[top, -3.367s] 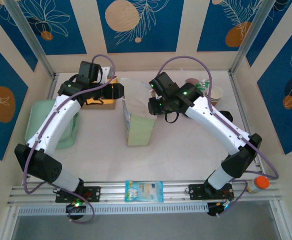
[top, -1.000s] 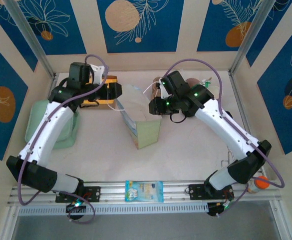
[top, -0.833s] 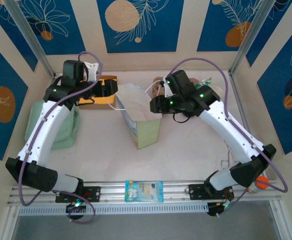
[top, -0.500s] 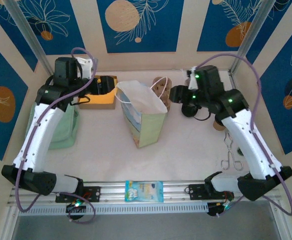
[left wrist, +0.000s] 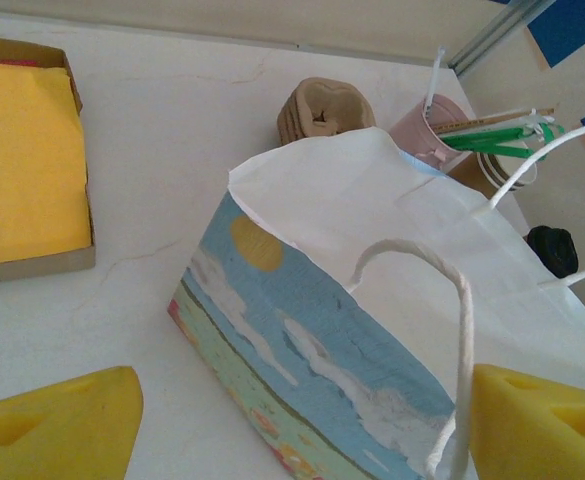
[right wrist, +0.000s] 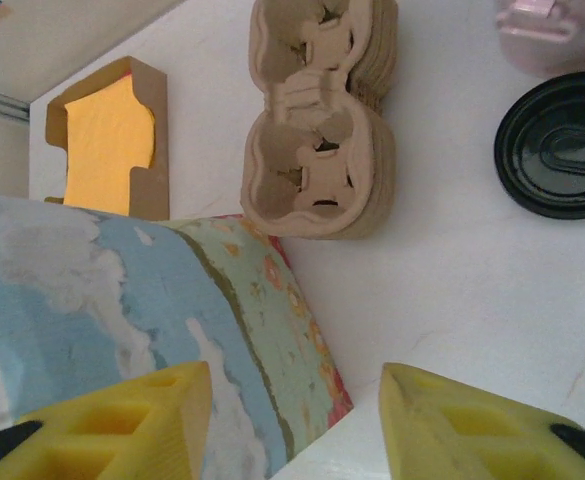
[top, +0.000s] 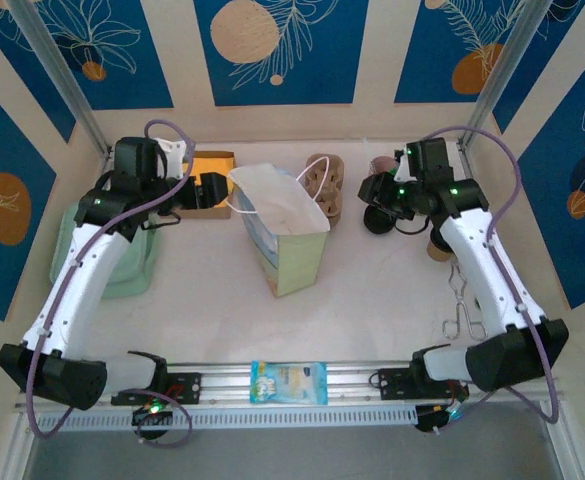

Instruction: Pack the takeout coffee

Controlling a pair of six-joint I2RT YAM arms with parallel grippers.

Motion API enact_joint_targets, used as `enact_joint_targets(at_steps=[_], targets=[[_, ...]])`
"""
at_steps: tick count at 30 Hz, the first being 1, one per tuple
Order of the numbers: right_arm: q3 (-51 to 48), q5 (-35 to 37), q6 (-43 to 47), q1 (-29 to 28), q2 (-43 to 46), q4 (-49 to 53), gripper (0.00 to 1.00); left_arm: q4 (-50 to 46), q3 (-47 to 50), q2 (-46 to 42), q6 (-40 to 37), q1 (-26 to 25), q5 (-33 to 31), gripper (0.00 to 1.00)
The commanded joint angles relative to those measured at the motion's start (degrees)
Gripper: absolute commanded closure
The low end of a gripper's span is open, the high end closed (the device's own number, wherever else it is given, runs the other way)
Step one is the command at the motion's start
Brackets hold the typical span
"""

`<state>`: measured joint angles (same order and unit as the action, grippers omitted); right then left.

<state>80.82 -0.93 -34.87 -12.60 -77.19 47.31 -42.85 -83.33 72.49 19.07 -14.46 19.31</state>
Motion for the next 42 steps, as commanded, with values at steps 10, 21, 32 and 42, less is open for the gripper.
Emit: enact_joint_targets(at_steps=[10,21,32,42], targets=[[-0.92,-4.37,-3.17,-0.77,-19.11,-9.47,0.59,1.64,4.46,-2.47,1.76,1.0,-0.61,0.18],[1.71,-5.35,-4.95,-1.32,-26.62,-12.67,0.67,1.88,5.63,-2.76,1.67,1.65,-0.67,0.18],[3.42,-5.81,-5.38,-2.03,-29.5,-13.03,0.71,2.0,6.42,-2.92,1.54,2.49,-0.03,0.18],[2.98,-5.23,-6.08,-2.07,-28.44,-13.3,0.94,2.14,7.08,-3.51,1.41,3.46,0.47,0.18]])
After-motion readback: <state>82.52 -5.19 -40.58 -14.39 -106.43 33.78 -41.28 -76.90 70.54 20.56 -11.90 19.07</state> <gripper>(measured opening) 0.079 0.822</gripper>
